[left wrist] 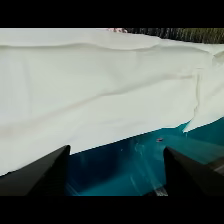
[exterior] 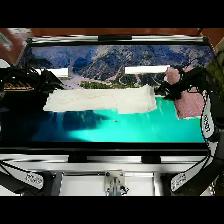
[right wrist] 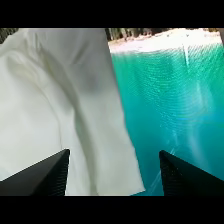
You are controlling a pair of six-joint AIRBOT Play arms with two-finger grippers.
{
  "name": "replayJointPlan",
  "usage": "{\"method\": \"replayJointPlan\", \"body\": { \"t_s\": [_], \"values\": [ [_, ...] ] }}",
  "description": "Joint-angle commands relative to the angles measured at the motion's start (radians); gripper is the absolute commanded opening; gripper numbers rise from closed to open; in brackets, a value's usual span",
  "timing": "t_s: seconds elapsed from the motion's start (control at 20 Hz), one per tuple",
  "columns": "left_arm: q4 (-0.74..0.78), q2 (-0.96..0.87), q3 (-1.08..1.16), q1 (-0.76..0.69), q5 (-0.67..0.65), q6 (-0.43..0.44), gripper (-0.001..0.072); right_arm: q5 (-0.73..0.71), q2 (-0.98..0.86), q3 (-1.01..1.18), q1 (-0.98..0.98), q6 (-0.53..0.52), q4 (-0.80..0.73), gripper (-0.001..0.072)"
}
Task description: Fold the shirts.
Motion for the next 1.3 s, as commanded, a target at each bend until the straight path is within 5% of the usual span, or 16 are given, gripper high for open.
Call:
{"method": "replayJointPlan", "body": {
  "t_s": [0.0, 0.5, 0.6, 0.65, 0.7, 0.8, 0.95, 1.25],
  "values": [
    [0.000, 0.037, 0.002, -0.009, -0.014, 0.001, 0.0666, -0.033, -0.050, 0.000, -0.001, -0.017, 0.066, 0.0669],
    [0.000, 0.040, 0.002, -0.038, -0.014, 0.000, 0.0665, -0.025, -0.109, 0.000, 0.094, -0.112, 0.201, 0.0650],
    [0.000, 0.040, 0.002, -0.042, -0.014, 0.000, 0.0665, -0.028, -0.102, 0.001, 0.097, -0.116, 0.200, 0.0229],
    [0.000, 0.040, 0.002, -0.046, -0.008, 0.000, 0.0663, -0.028, -0.090, 0.001, 0.097, -0.116, 0.200, 0.0093],
    [0.000, 0.039, 0.002, -0.052, 0.013, 0.000, 0.0641, -0.027, -0.070, 0.001, 0.092, -0.118, 0.199, 0.0059],
    [0.000, 0.029, 0.000, -0.079, 0.082, 0.000, 0.0380, -0.029, -0.014, 0.001, 0.089, -0.121, 0.197, 0.0059],
    [0.000, -0.008, 0.000, -0.167, 0.126, 0.001, 0.0088, -0.049, 0.079, 0.001, 0.089, -0.074, 0.196, 0.0059],
    [0.000, -0.114, 0.000, -0.452, 0.289, 0.054, 0.0034, -0.127, 0.233, 0.001, 0.089, 0.013, 0.187, 0.0059]
  ]
}}
